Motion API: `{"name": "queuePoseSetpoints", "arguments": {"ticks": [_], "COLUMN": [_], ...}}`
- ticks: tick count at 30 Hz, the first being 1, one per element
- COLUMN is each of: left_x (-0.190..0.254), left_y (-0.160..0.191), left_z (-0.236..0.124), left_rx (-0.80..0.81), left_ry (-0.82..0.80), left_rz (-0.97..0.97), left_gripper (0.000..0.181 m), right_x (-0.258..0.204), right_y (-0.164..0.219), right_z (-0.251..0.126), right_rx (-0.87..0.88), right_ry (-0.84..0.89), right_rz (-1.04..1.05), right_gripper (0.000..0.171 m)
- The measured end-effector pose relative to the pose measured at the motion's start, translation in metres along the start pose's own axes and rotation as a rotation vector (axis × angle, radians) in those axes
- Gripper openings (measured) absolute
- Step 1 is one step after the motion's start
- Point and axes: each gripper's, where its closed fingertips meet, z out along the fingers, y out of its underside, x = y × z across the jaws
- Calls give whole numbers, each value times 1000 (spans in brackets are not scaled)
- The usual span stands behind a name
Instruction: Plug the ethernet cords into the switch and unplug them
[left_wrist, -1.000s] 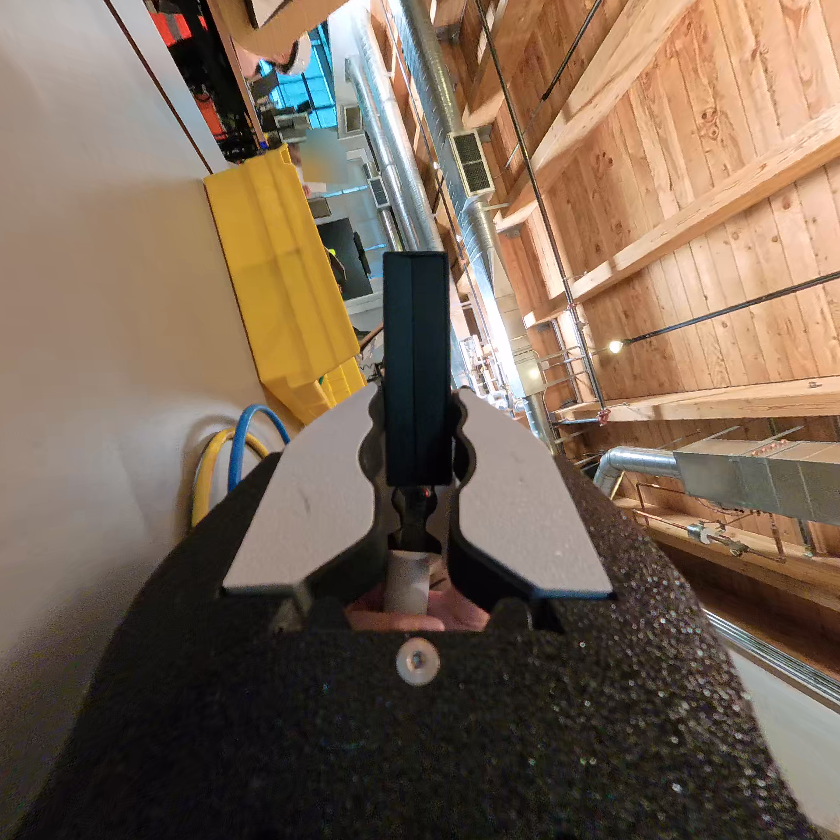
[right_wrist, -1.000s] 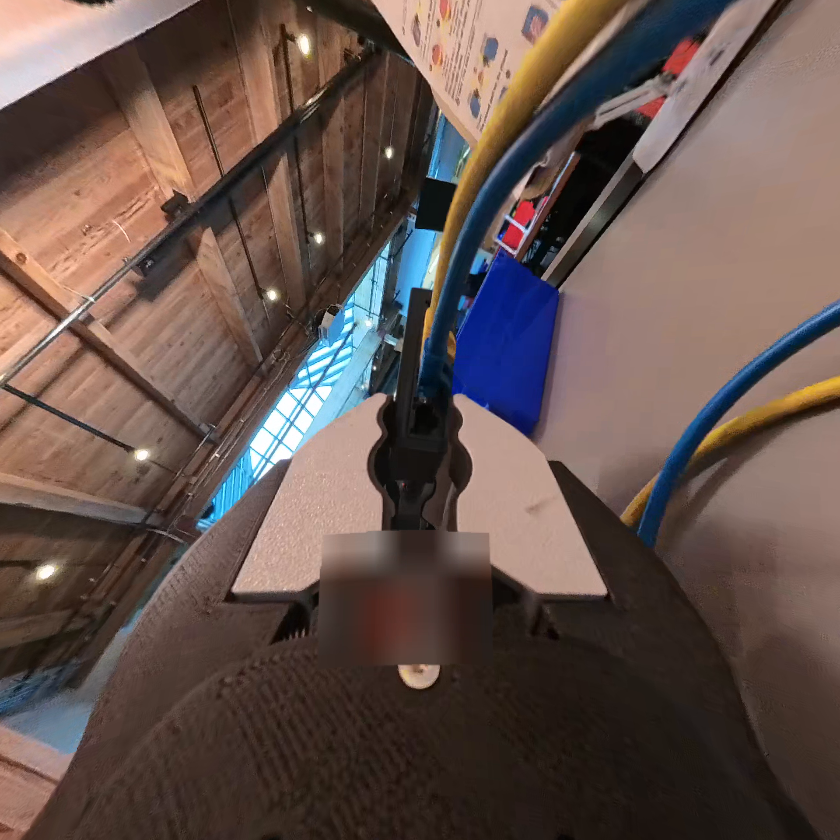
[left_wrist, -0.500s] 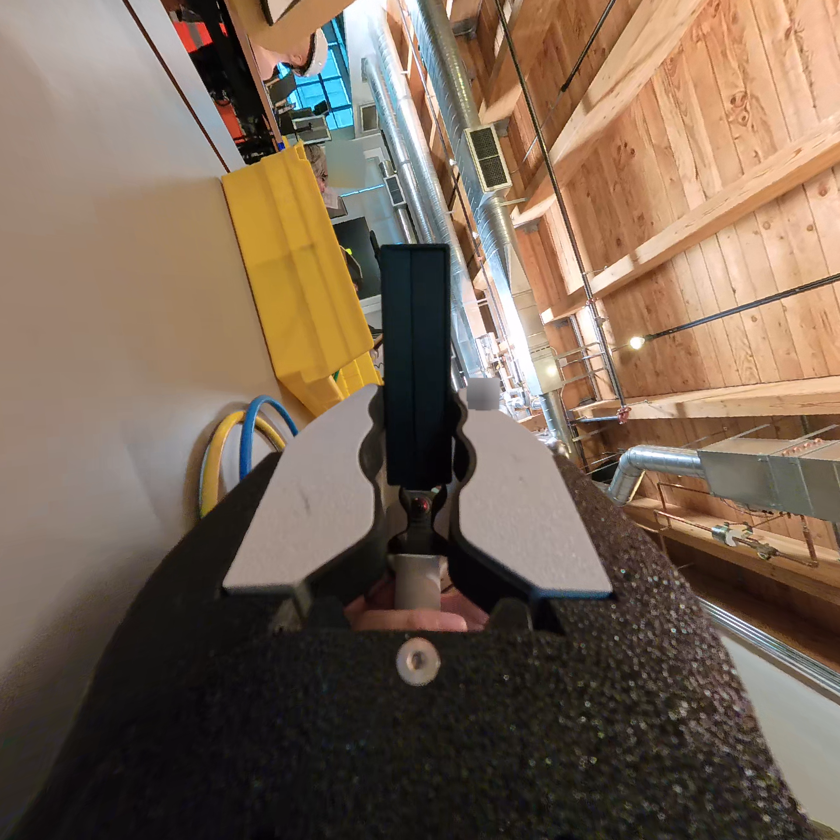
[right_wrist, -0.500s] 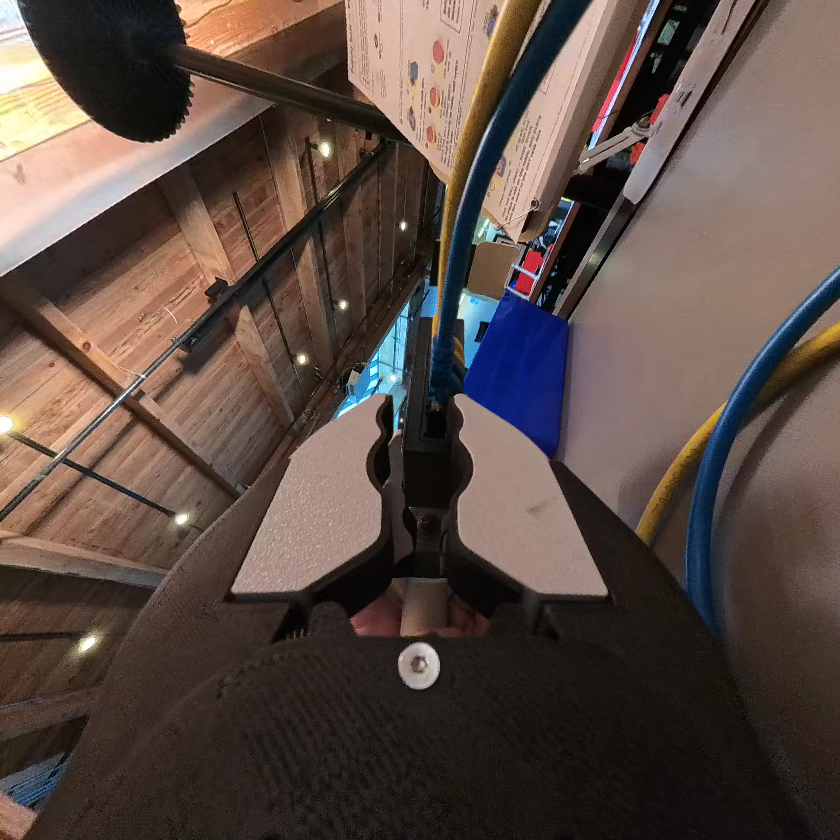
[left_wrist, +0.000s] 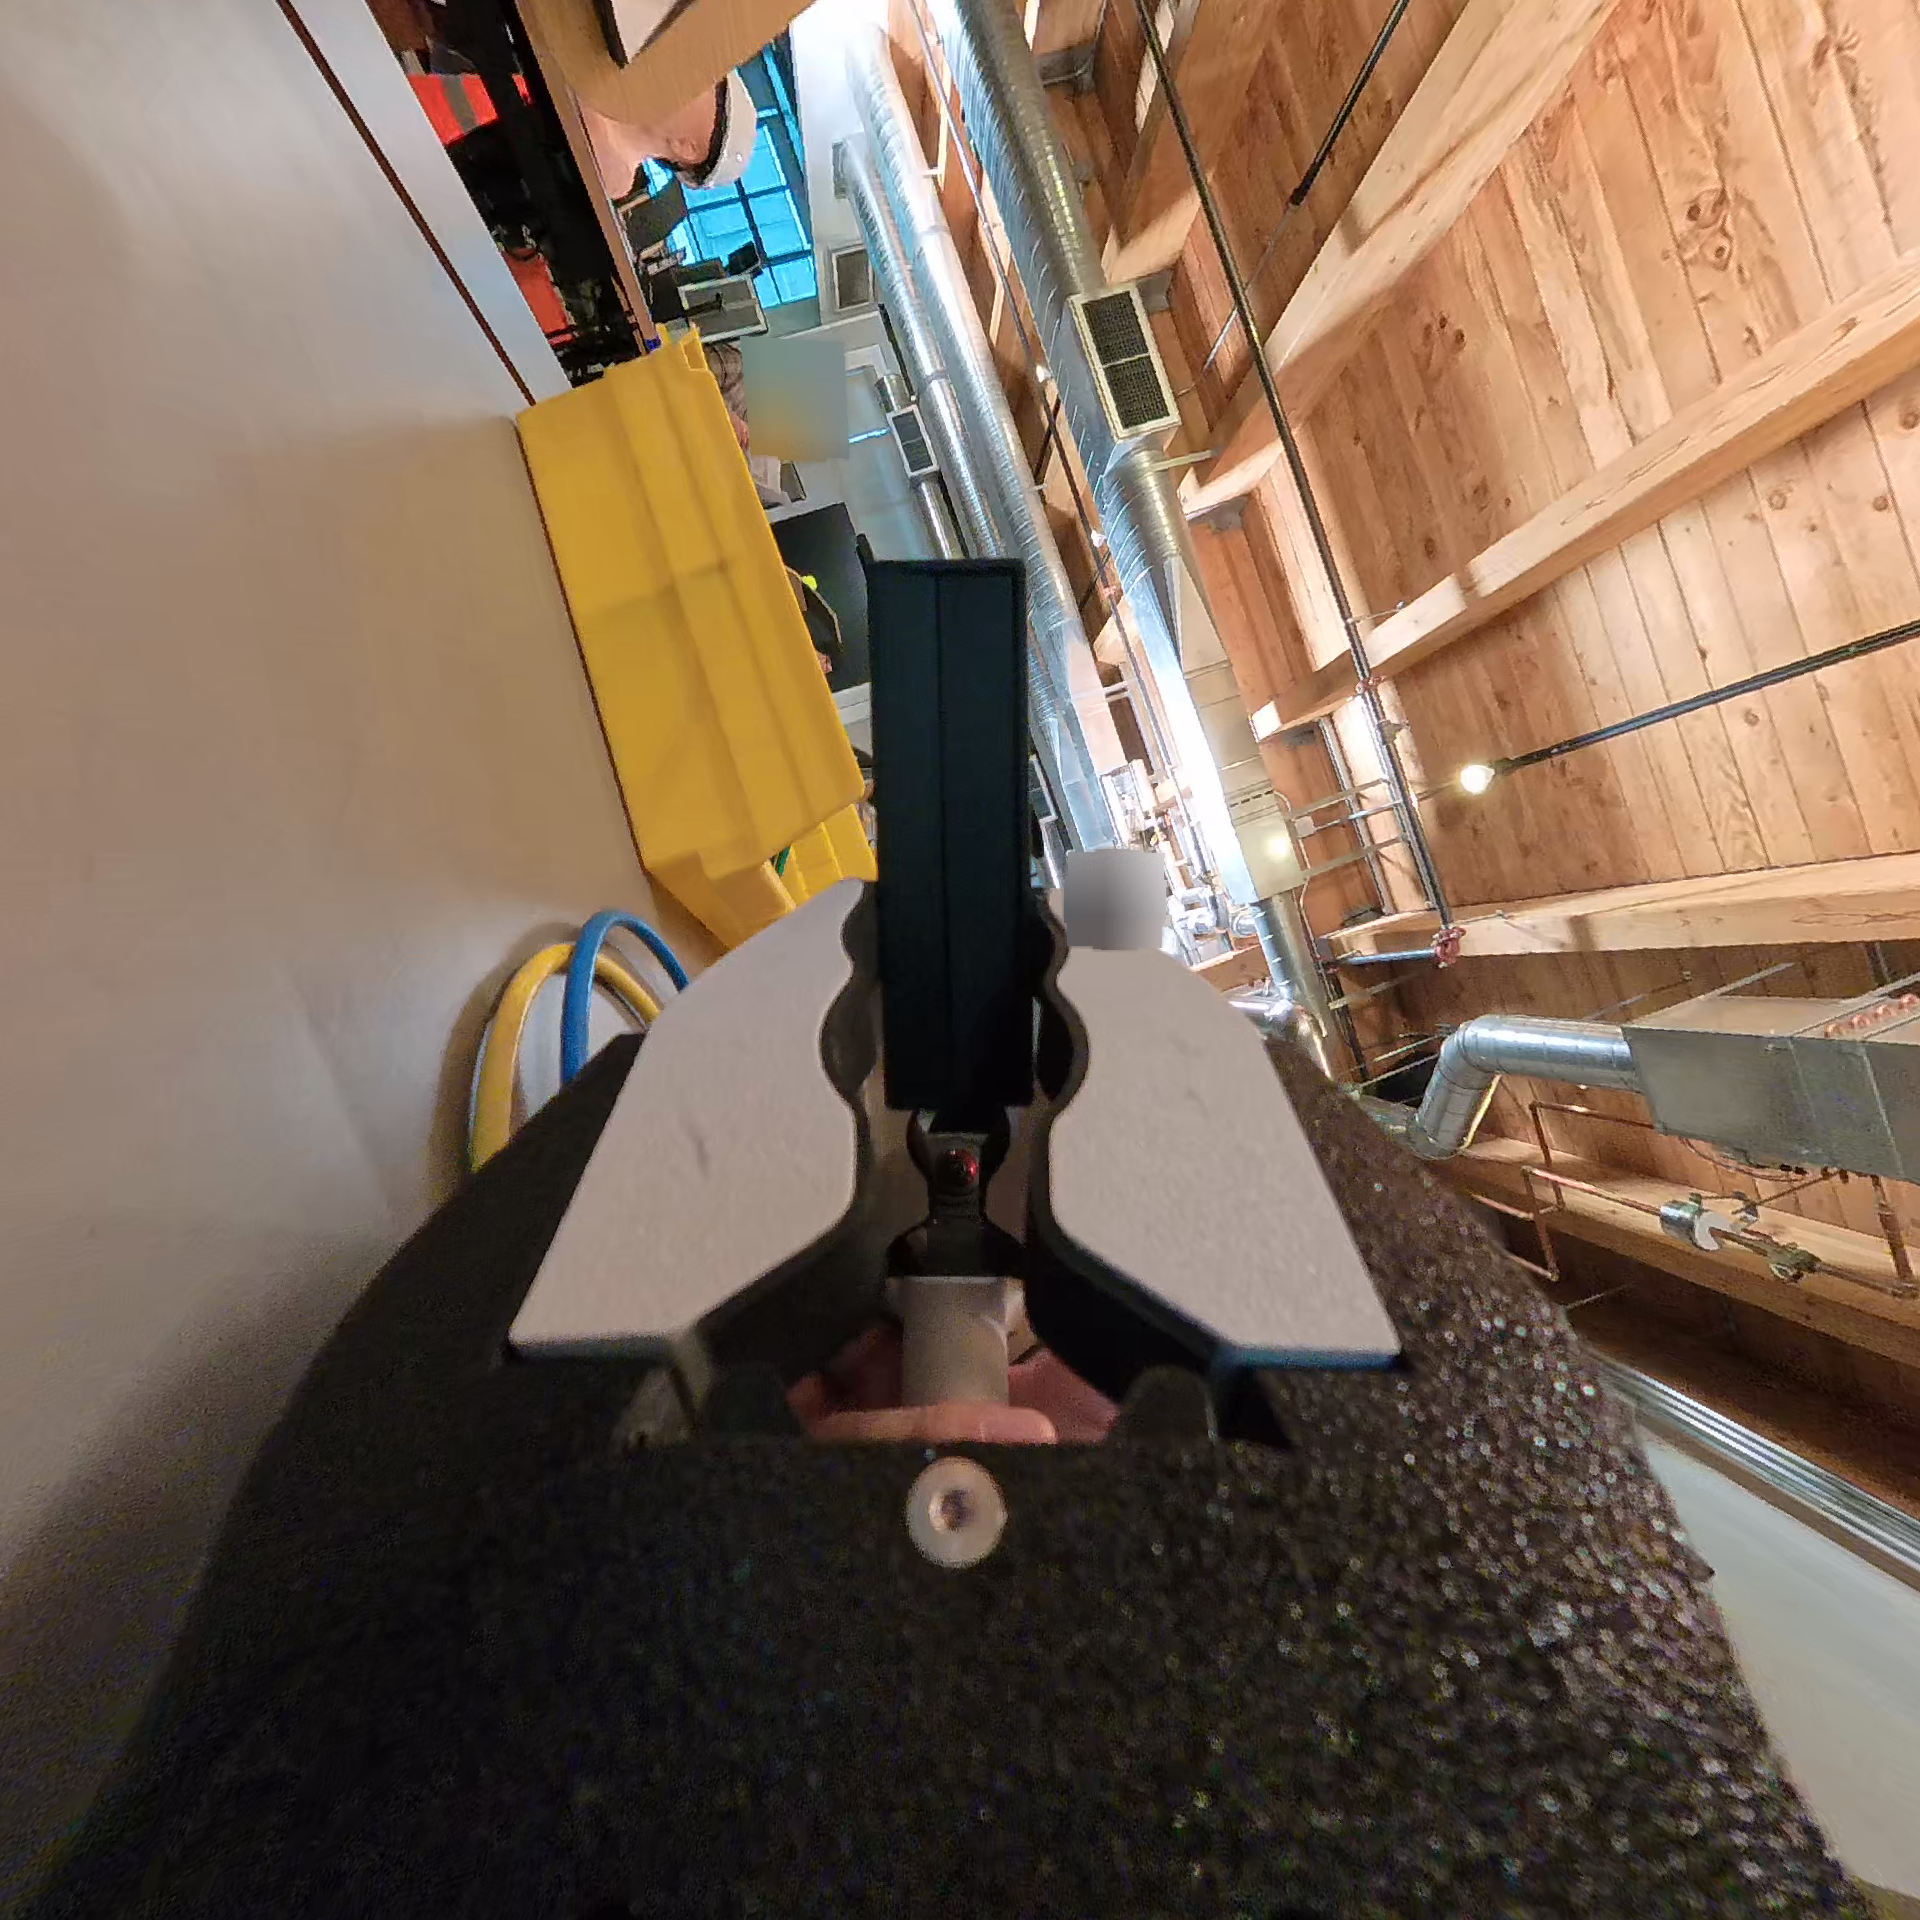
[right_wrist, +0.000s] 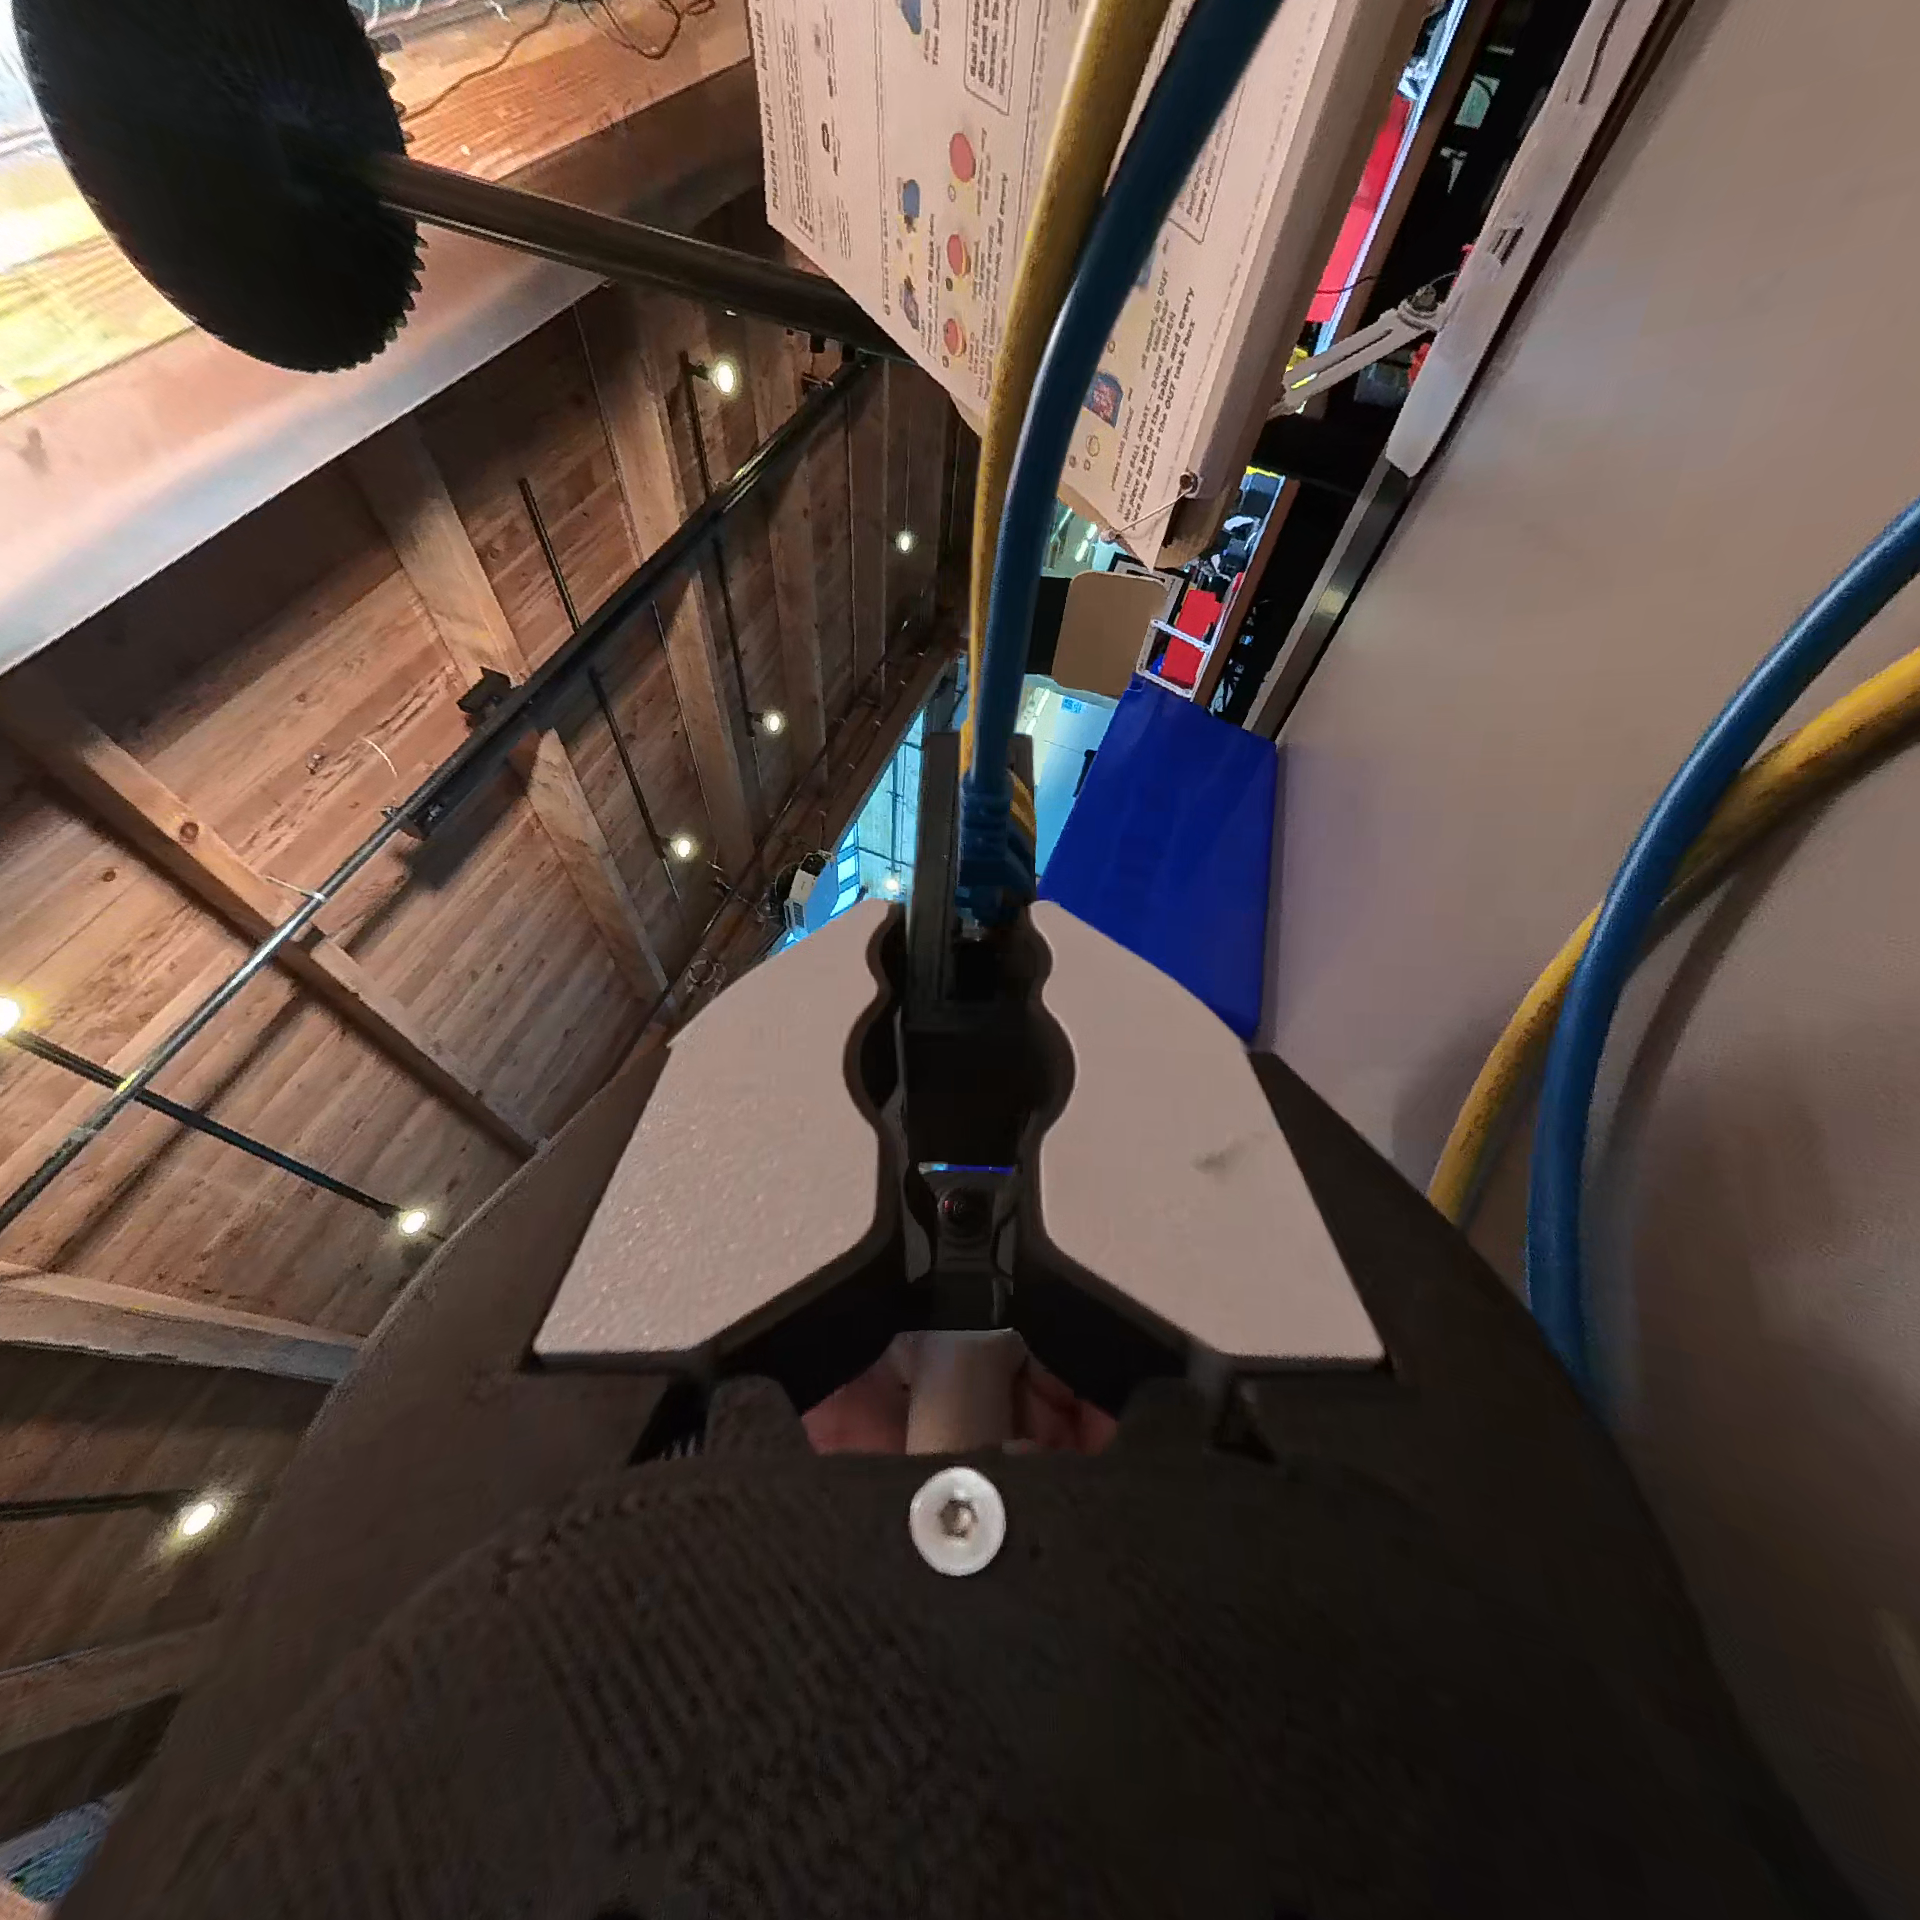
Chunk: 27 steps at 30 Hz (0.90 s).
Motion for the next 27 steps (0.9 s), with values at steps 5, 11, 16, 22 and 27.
{"name": "queuePoseSetpoints", "arguments": {"ticks": [5, 11, 16, 22, 27], "left_x": [1, 1, -1, 0, 5], "left_y": [0, 5, 5, 4, 4], "left_z": [0, 2, 2, 2, 3], "left_rx": [3, -21, -14, 17, 25], "left_ry": [9, -1, -19, -18, 7], "left_rz": [-5, 12, 29, 46, 46], "left_gripper": [26, 27, 27, 27, 27], "right_x": [8, 2, 4, 3, 1], "right_y": [2, -2, -1, -2, -6], "right_z": [0, 0, -2, -3, -3], "right_rx": [-14, 0, 11, 33, 61], "right_ry": [51, 15, 21, 7, -25], "right_rz": [-14, 3, 18, 53, 67], "right_gripper": [39, 24, 24, 23, 16]}}
